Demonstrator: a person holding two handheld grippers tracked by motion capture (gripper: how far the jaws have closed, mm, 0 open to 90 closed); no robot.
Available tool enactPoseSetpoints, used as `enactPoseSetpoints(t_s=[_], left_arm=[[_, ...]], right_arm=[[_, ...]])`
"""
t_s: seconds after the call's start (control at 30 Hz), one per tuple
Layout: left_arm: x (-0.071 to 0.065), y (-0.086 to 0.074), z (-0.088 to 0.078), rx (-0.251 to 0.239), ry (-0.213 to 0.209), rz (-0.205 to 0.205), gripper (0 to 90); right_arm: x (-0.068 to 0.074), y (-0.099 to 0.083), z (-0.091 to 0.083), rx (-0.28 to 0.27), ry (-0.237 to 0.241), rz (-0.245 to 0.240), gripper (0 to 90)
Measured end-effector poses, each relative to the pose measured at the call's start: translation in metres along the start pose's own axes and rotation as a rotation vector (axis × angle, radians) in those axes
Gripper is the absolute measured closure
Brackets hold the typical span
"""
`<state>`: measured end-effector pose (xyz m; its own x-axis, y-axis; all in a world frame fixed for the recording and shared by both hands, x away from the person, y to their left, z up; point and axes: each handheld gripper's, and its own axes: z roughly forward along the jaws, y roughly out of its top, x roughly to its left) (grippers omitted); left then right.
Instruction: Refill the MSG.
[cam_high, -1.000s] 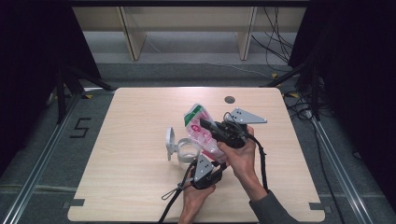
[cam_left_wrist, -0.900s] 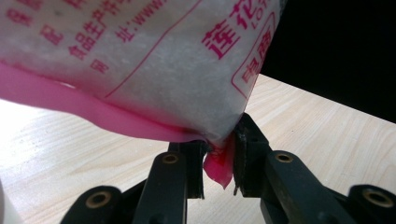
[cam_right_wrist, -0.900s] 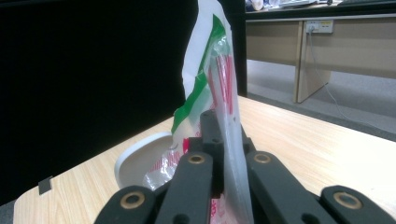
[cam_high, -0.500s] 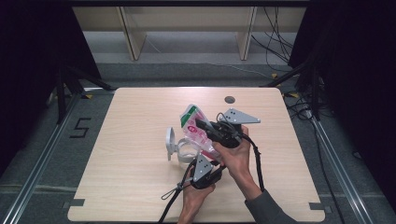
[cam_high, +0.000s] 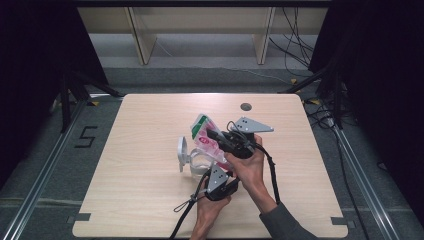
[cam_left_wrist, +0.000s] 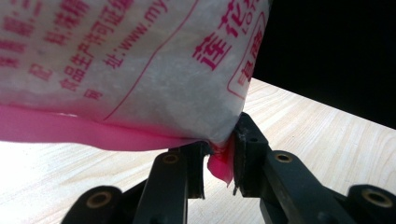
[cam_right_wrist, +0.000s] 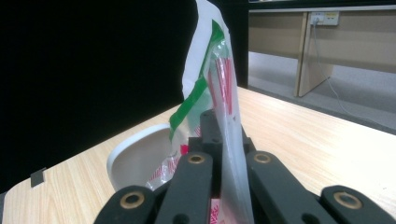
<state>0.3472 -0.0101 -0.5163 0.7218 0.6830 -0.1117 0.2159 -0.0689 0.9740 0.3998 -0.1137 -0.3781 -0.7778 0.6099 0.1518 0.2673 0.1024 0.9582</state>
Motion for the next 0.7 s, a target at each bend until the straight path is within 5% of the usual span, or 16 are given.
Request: enactPoseSetpoints(t_s=[0.7], left_arm=[[-0.0012,0.0008,0.0036,-0.013,-0.026,0.001,76.1]], right_arm=[[-0.0056,-0.0010,0.0092,0.036,-0.003,-0.014,90.0]])
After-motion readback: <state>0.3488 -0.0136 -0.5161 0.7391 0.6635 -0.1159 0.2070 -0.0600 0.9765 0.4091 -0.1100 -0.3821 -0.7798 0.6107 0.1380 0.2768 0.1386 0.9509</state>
